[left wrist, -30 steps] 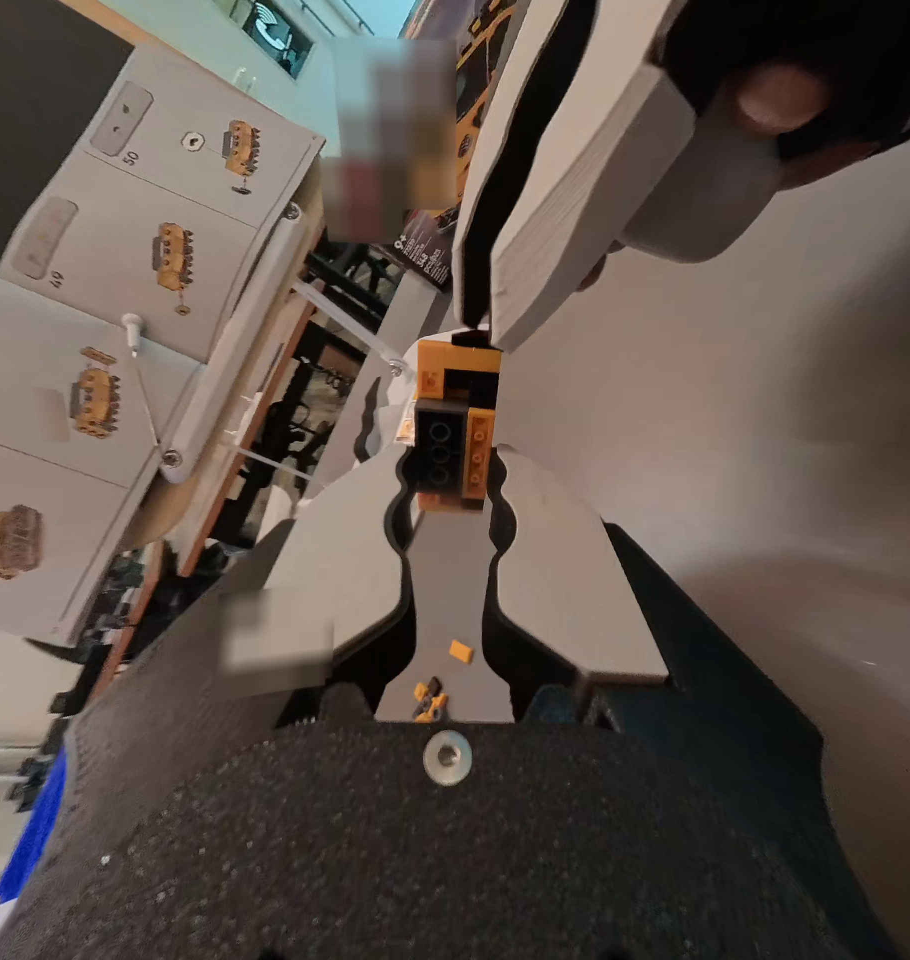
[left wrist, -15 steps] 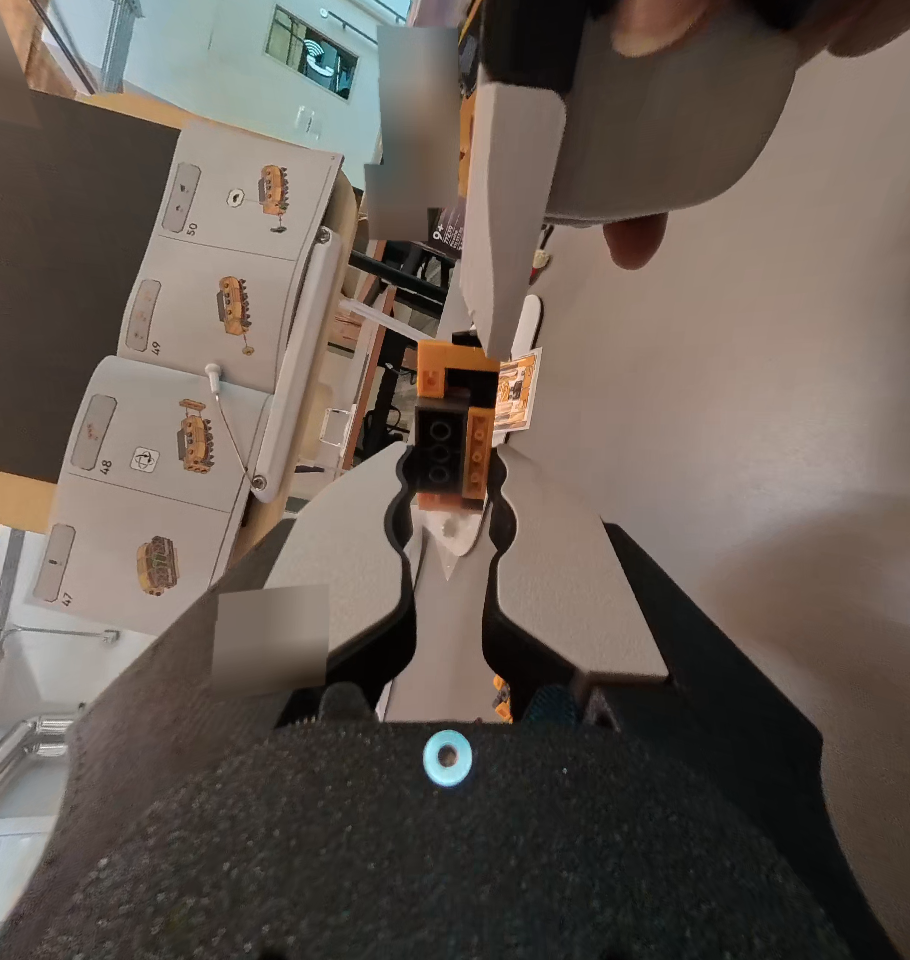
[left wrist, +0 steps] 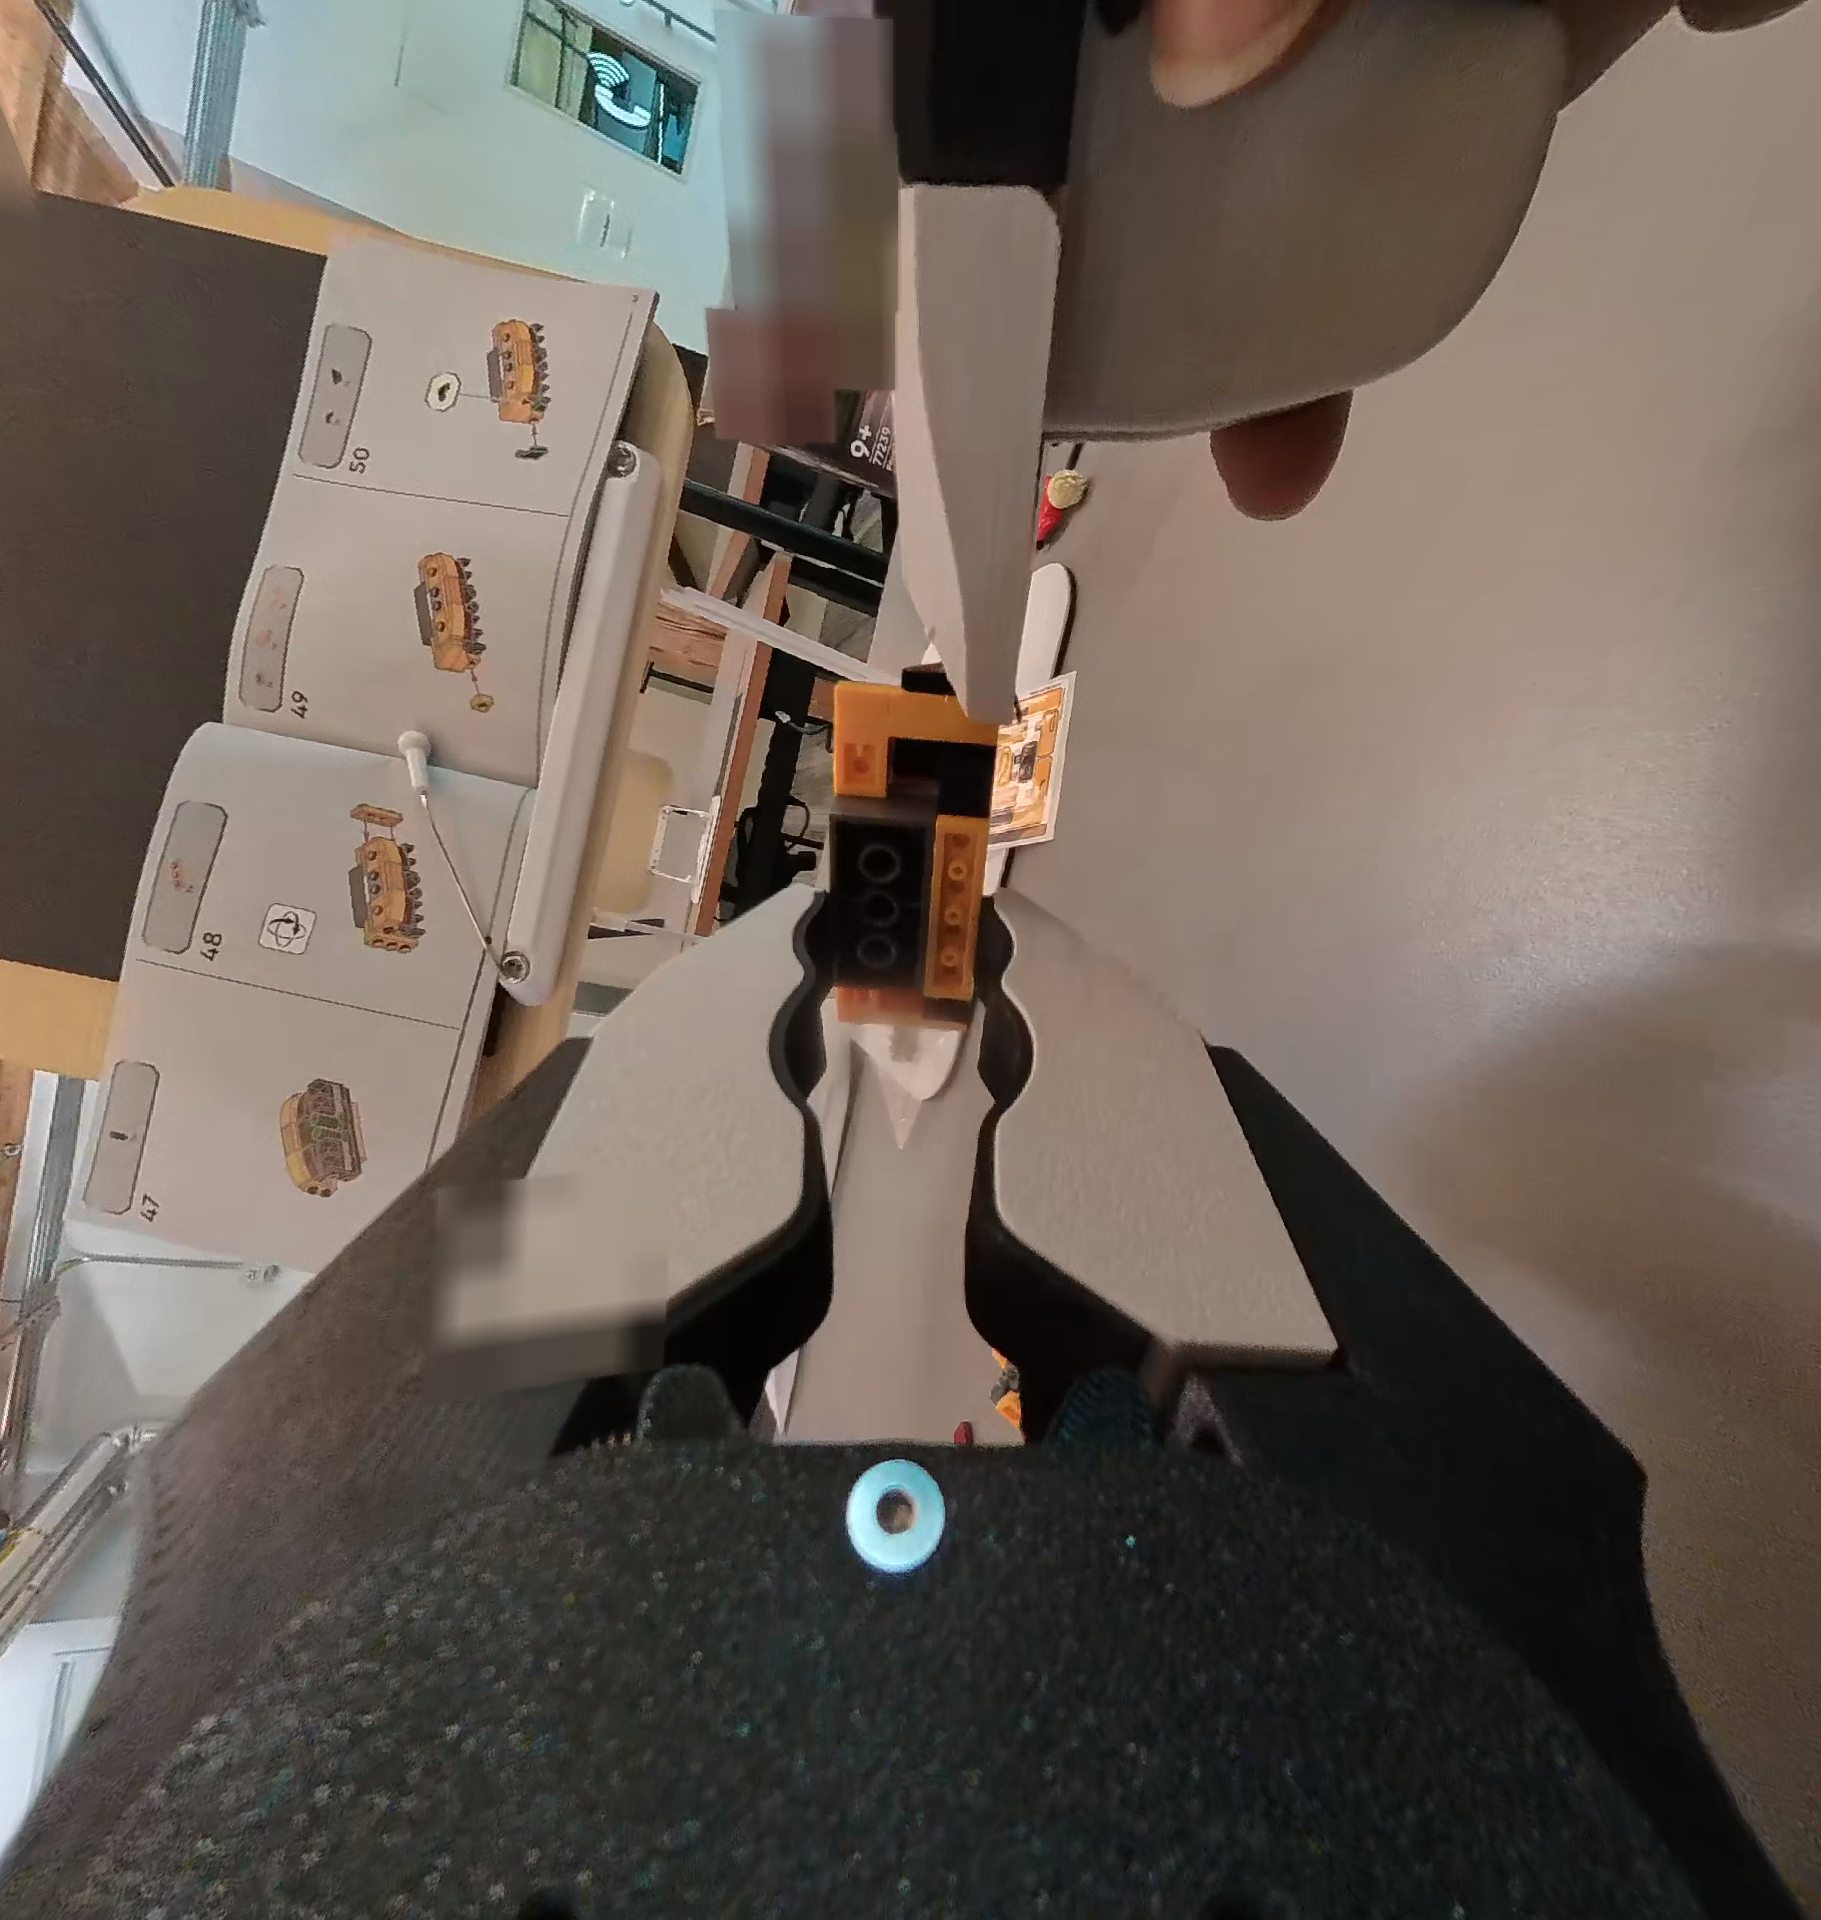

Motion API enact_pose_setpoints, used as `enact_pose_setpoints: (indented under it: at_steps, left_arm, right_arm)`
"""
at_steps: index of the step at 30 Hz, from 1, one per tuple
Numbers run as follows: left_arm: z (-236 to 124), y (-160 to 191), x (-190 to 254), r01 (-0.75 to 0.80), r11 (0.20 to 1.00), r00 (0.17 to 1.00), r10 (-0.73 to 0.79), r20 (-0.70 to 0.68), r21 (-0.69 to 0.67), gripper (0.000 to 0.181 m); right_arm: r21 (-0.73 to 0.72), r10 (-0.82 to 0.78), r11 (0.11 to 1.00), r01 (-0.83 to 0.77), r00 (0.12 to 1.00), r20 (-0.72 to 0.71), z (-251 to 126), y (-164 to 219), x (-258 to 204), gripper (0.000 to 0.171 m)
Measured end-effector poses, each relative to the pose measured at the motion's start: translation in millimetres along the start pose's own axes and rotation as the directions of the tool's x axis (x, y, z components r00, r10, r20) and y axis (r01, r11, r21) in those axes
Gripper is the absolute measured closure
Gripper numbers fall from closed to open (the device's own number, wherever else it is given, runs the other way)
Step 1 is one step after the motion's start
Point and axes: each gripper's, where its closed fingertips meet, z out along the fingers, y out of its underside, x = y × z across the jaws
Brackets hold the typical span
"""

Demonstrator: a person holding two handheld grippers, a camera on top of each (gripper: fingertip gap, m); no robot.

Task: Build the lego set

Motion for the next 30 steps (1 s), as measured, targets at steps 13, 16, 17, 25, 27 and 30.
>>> enact_pose_setpoints:
  at_steps: [13, 16, 17, 25, 27, 30]
  left_arm:
    - [3.3, 5.6, 11.4, 0.323, 0.944, 0.933, -0.304, -0.192, 0.074, 0.156]
    - [-4.1, -9.6, 21.1, 0.508, 0.848, 0.822, -0.424, -0.379, 0.154, 0.155]
    - [-8.7, -16.2, 22.4, 0.563, 0.806, 0.780, -0.445, -0.441, 0.182, 0.155]
    - [-40.6, -51.7, 31.3, 0.753, 0.611, 0.560, -0.401, -0.725, 0.245, 0.155]
    - [-43.7, -54.1, 34.2, 0.760, 0.604, 0.542, -0.386, -0.746, 0.240, 0.155]
    - [-44.7, -55.1, 35.7, 0.774, 0.592, 0.518, -0.385, -0.764, 0.226, 0.155]
  right_arm:
    - [0.010, -0.326, 0.945, 0.327, 0.944, -0.042, -4.2, -5.4, 4.6, 0.134]
    - [0.071, -0.537, 0.842, 0.535, 0.844, 0.017, -9.6, -2.8, -6.4, 0.130]
    - [0.097, -0.575, 0.816, 0.570, 0.817, 0.034, -12.4, -2.9, -11.0, 0.130]
    - [0.161, -0.626, 0.779, 0.606, 0.765, 0.151, -16.8, 2.1, -42.4, 0.139]
    - [0.162, -0.632, 0.775, 0.611, 0.757, 0.165, -16.4, 4.6, -46.5, 0.143]
    - [0.153, -0.628, 0.778, 0.609, 0.758, 0.179, -17.1, 5.8, -46.9, 0.144]
